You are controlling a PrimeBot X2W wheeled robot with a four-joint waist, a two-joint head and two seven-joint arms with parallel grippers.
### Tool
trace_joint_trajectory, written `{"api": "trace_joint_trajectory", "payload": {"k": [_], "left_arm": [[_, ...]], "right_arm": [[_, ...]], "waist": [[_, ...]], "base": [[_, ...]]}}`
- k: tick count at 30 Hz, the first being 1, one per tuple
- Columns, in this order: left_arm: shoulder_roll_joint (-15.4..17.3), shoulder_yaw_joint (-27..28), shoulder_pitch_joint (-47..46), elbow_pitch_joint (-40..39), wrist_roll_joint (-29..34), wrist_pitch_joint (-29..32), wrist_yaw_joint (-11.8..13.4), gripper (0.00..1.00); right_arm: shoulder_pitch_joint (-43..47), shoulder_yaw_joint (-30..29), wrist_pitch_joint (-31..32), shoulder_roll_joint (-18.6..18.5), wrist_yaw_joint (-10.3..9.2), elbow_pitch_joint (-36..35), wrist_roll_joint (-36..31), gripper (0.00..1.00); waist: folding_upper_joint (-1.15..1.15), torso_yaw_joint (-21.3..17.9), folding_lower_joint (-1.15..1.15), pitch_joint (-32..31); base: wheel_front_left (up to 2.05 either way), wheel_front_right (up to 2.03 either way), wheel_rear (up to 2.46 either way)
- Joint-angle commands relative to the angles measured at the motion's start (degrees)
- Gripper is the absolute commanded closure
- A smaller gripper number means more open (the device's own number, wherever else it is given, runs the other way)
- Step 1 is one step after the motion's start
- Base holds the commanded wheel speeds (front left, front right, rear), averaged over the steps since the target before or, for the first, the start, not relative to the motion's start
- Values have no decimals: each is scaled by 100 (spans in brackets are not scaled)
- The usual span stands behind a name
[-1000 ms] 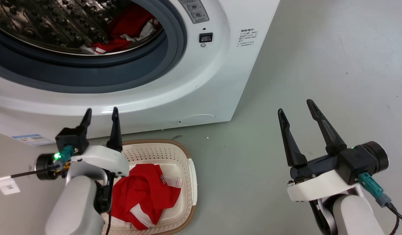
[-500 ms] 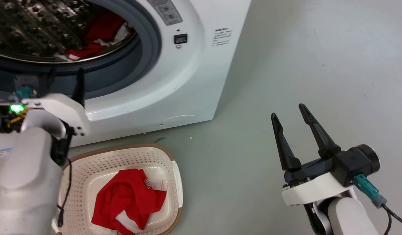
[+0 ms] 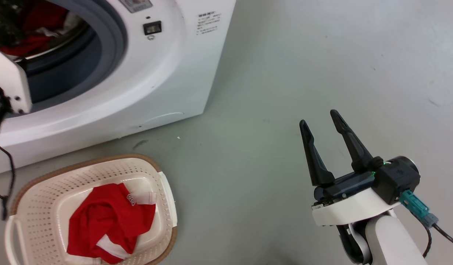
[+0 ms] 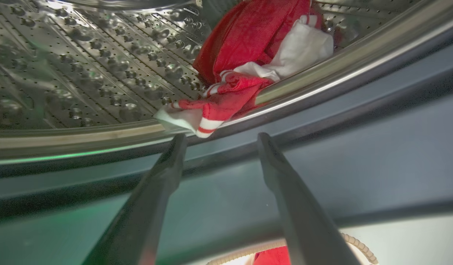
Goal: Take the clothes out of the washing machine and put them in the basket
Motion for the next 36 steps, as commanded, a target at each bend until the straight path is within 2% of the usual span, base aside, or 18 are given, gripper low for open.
{"api": "trace_joint_trajectory", "payload": {"k": [1, 10, 16, 23, 28, 34, 35, 36], "left_arm": [[91, -56, -196, -1, 58, 147, -9, 0], [676, -351, -1082, -45, 267, 1131, -53, 0], [895, -413, -1420, -122, 294, 1670, -59, 0], [1174, -580, -1750, -383, 349, 2632, -70, 0], [1313, -660, -1688, -592, 319, 3214, -68, 0], [1377, -574, -1354, -850, 114, 3753, 86, 0], [1391, -572, -1297, -903, 91, 3840, 111, 30], [1406, -564, -1245, -975, 76, 3885, 137, 73]], "right_arm": [[-114, 30, -15, 15, -4, -46, 72, 0], [-224, 284, -14, 14, -4, -158, 345, 0], [-295, 390, -15, 15, -4, -175, 423, 0], [-275, 486, -15, 15, -4, -204, 466, 0], [-366, 561, -15, 14, -4, -236, 493, 0], [-386, 635, -16, 14, -4, -248, 549, 0], [-382, 636, -16, 14, -4, -246, 547, 0], [-381, 635, -16, 14, -4, -245, 547, 0]], "waist": [[0, -223, 0, 252], [0, -620, 0, 814], [0, -767, 0, 987], [0, -868, 0, 1153], [0, -938, 0, 1282], [0, -1021, 0, 1375], [0, -1029, 0, 1384], [0, -1034, 0, 1392]], "base": [[0, 0, 0], [0, 0, 0], [0, 0, 0], [0, 0, 0], [0, 0, 0], [0, 0, 0], [0, 0, 0], [0, 0, 0]]}}
